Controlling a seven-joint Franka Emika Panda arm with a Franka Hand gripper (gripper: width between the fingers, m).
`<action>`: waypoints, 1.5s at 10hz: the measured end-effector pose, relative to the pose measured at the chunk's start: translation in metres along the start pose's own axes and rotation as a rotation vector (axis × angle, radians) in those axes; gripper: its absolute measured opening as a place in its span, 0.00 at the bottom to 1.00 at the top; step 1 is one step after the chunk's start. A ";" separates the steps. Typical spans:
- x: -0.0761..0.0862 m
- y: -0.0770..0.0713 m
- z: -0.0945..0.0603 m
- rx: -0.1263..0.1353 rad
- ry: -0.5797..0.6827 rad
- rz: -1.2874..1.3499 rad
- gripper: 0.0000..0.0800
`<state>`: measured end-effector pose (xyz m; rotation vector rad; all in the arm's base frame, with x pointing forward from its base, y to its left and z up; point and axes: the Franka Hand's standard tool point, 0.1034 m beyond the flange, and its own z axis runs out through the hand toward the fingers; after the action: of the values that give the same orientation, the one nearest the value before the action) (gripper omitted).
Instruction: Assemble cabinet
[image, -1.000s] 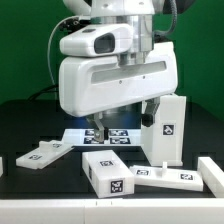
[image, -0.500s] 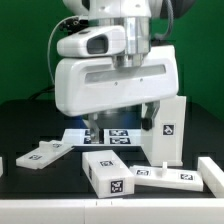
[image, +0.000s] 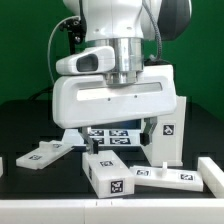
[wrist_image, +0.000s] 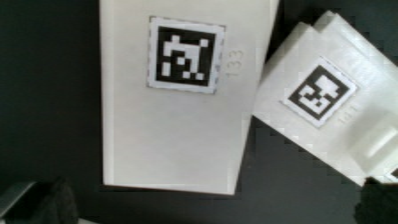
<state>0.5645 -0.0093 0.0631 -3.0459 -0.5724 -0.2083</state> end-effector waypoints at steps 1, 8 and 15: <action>-0.002 0.001 0.002 0.001 -0.003 0.005 1.00; -0.026 0.020 0.043 0.003 -0.040 0.041 1.00; -0.039 0.023 0.031 0.005 -0.048 0.097 0.69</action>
Offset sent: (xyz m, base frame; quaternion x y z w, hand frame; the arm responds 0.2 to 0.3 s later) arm 0.0044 -0.0209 -0.0299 0.0132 0.0011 0.0393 0.9991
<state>0.5411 -0.0433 0.0268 -3.0719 -0.4247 -0.1308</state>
